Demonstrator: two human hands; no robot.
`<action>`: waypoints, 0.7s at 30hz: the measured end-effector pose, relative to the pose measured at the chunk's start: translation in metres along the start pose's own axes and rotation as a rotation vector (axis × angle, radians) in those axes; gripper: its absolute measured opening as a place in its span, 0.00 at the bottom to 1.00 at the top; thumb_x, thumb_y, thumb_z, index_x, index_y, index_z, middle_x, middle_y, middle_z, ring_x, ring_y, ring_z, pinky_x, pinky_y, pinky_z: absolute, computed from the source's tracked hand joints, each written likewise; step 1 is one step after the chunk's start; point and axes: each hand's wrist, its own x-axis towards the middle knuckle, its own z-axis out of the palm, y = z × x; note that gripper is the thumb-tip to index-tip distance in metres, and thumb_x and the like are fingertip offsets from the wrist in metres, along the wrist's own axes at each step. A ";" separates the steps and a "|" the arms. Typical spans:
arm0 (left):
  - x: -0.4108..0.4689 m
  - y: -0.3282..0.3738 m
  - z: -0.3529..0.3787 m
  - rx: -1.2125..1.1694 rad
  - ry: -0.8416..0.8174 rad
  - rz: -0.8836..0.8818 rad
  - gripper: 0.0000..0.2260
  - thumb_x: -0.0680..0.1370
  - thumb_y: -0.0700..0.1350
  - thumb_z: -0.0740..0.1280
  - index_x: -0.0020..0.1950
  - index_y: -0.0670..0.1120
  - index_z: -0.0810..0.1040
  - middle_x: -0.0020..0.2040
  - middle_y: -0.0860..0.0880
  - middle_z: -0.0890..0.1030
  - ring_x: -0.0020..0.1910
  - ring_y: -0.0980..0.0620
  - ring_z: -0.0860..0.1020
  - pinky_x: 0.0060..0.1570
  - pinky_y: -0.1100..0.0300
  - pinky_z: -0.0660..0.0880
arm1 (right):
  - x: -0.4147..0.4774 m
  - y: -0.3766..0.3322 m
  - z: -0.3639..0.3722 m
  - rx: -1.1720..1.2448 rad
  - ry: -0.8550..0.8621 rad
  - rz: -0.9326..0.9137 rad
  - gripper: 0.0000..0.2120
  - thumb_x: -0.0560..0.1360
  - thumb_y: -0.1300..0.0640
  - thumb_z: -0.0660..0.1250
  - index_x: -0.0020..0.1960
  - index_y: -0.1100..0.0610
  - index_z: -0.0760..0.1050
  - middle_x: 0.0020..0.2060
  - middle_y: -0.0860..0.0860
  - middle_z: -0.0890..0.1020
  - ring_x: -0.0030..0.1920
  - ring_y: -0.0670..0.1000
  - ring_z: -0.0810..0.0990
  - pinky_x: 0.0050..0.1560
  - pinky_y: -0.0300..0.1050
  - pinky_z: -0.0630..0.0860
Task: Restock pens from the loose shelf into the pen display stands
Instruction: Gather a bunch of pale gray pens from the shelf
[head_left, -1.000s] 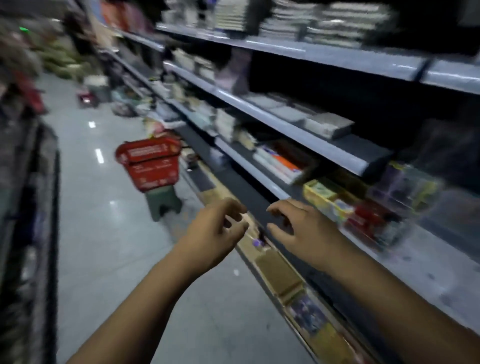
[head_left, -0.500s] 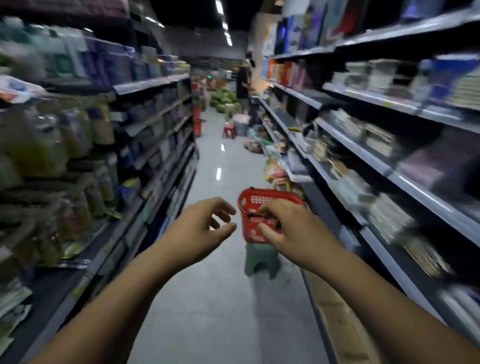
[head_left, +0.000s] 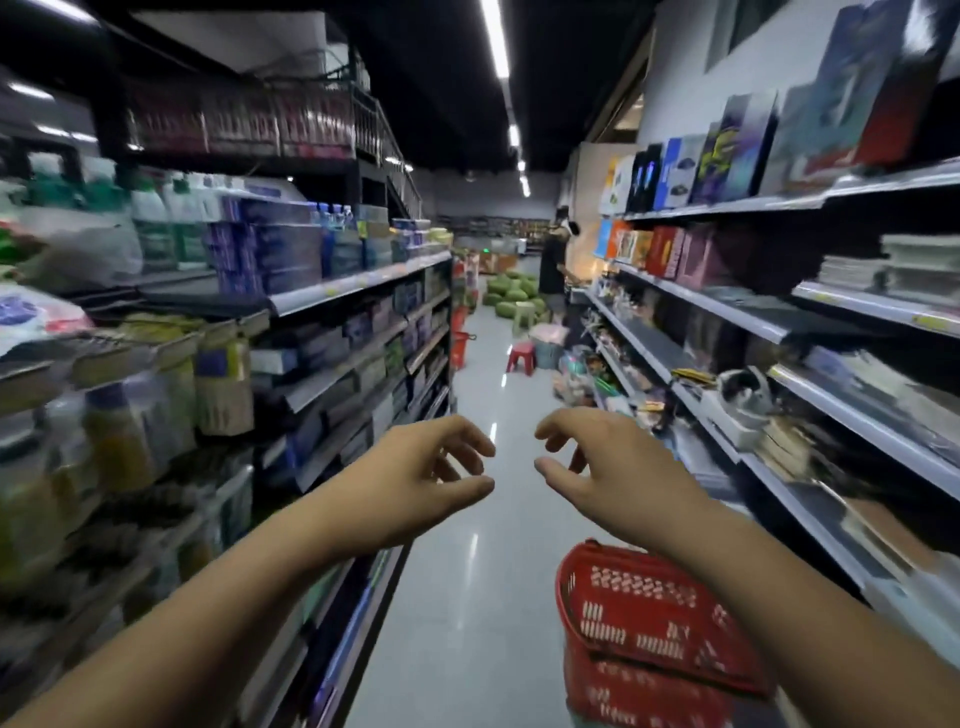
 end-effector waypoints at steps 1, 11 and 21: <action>0.026 -0.011 -0.005 0.003 -0.021 0.022 0.10 0.77 0.55 0.72 0.57 0.61 0.78 0.49 0.60 0.81 0.46 0.64 0.80 0.46 0.63 0.79 | 0.026 0.010 0.004 -0.004 0.013 0.013 0.13 0.79 0.42 0.64 0.62 0.43 0.72 0.53 0.39 0.77 0.50 0.43 0.77 0.51 0.49 0.79; 0.323 -0.134 -0.031 0.218 -0.032 0.217 0.12 0.78 0.60 0.67 0.61 0.64 0.73 0.53 0.64 0.77 0.50 0.62 0.78 0.52 0.58 0.79 | 0.274 0.134 0.043 -0.043 0.081 0.120 0.11 0.79 0.42 0.63 0.60 0.42 0.73 0.51 0.40 0.77 0.46 0.42 0.76 0.49 0.49 0.79; 0.620 -0.231 0.000 0.144 0.005 0.307 0.09 0.80 0.55 0.68 0.59 0.59 0.77 0.50 0.62 0.80 0.48 0.61 0.79 0.48 0.59 0.80 | 0.510 0.313 0.087 -0.048 0.165 0.129 0.11 0.78 0.42 0.65 0.59 0.42 0.74 0.50 0.39 0.78 0.45 0.41 0.78 0.46 0.48 0.80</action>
